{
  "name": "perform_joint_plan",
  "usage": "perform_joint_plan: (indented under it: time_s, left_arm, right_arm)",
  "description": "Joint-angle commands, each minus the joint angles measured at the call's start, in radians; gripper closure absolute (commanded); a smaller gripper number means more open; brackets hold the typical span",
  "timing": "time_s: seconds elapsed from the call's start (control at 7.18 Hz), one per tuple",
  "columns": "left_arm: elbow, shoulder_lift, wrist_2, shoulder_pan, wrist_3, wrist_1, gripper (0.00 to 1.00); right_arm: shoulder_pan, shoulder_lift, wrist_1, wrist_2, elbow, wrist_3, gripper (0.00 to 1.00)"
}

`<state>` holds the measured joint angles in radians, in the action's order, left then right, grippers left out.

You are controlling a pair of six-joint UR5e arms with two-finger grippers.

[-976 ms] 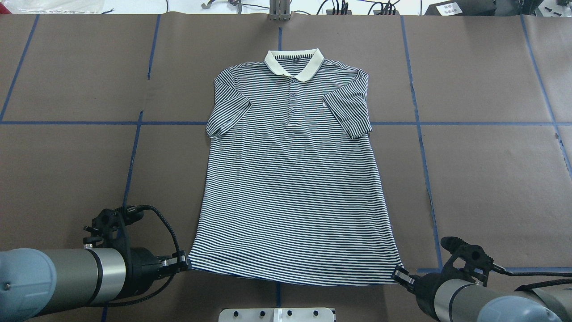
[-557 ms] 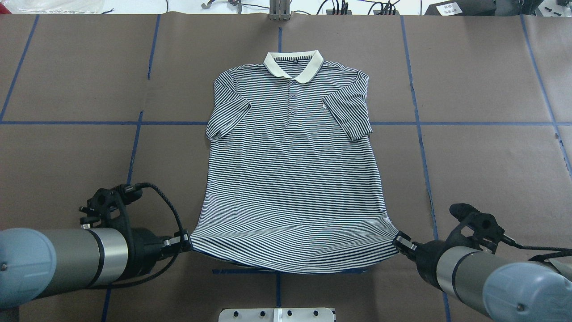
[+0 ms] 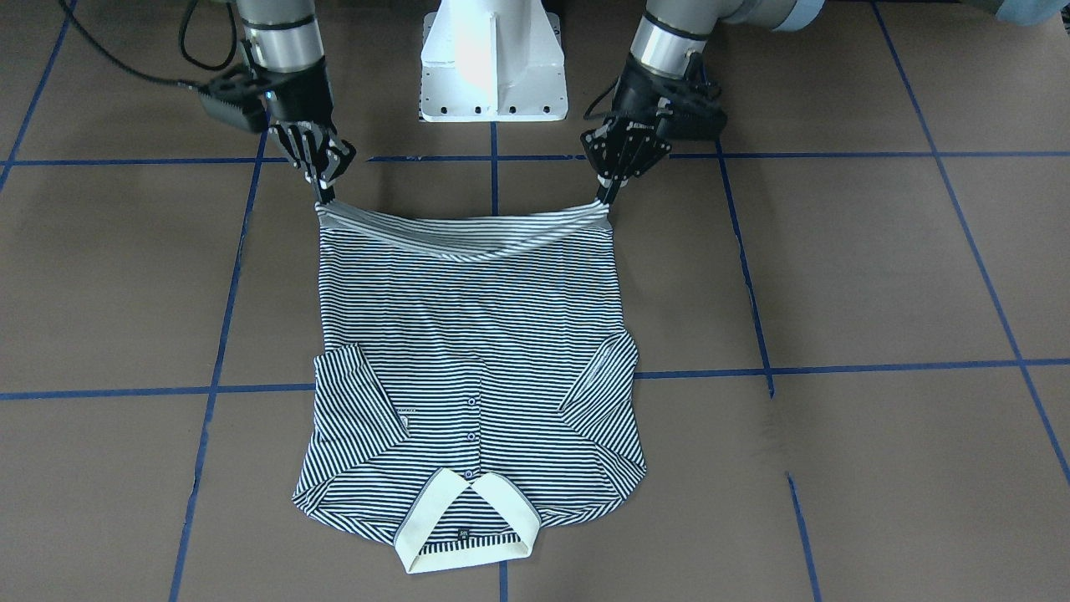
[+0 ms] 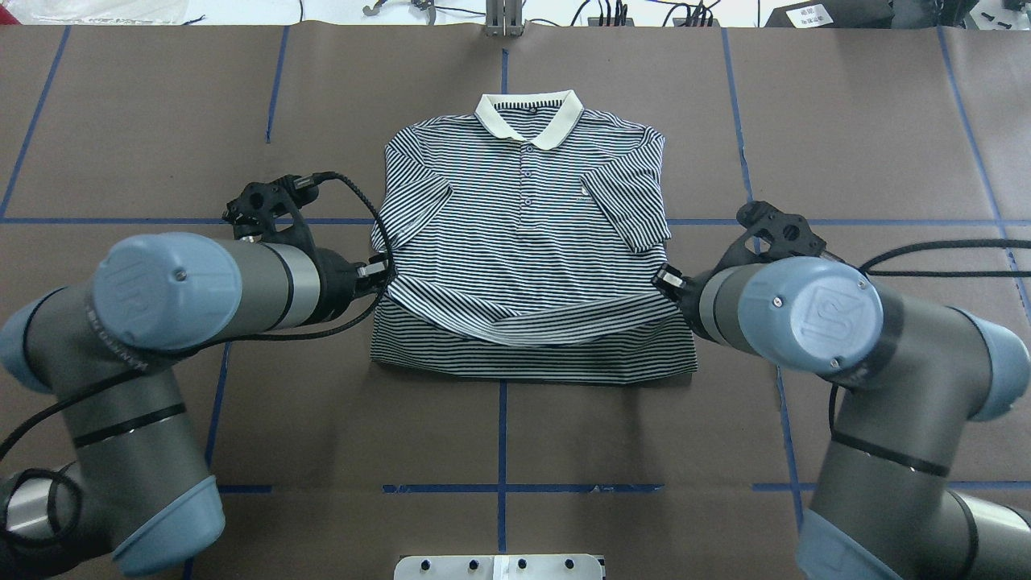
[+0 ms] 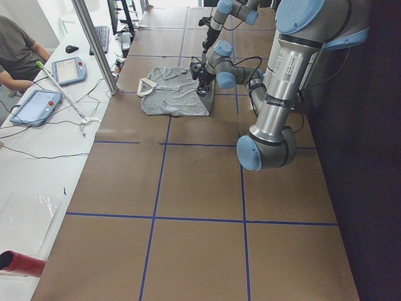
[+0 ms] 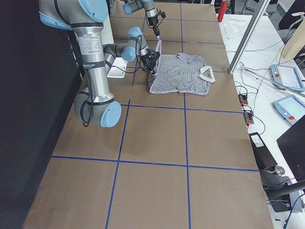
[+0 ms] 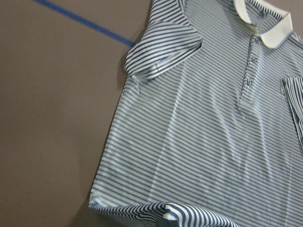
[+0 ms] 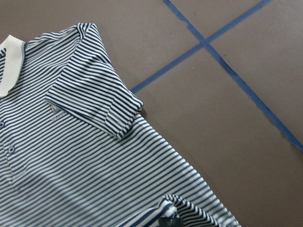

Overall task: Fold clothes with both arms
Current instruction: 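Lift the hem with both grippers and fold it toward the collar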

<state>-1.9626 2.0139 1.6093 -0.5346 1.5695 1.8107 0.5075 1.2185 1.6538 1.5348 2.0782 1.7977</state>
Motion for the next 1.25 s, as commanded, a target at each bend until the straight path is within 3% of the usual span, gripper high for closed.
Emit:
perform_joint_plan:
  time_s: [0.0, 0.14, 0.42, 0.56, 1.11]
  left_arm:
    - [0.216, 0.112, -0.002, -0.128, -0.103, 0.051, 1.00]
    - [0.282, 0.117, -0.003, -0.152, -0.144, 0.094, 1.00]
    - [0.425, 0.190, -0.009, -0.174, -0.160, 0.148, 1.00]
    - [0.488, 0.230, -0.011, -0.174, -0.158, 0.150, 1.00]
    - [0.626, 0.233, -0.049, -0.188, -0.196, 0.292, 1.00]
  right_arm:
    - [0.136, -0.132, -0.003, 0.019, -0.218, -0.148, 1.00]
    - [0.176, -0.186, -0.008, 0.030, -0.312, -0.174, 1.00]
    - [0.235, -0.229, -0.206, 0.065, -0.513, -0.195, 1.00]
    - [0.246, -0.285, -0.230, 0.086, -0.596, -0.196, 1.00]
    - [0.266, -0.375, -0.297, 0.090, -0.795, -0.225, 1.00]
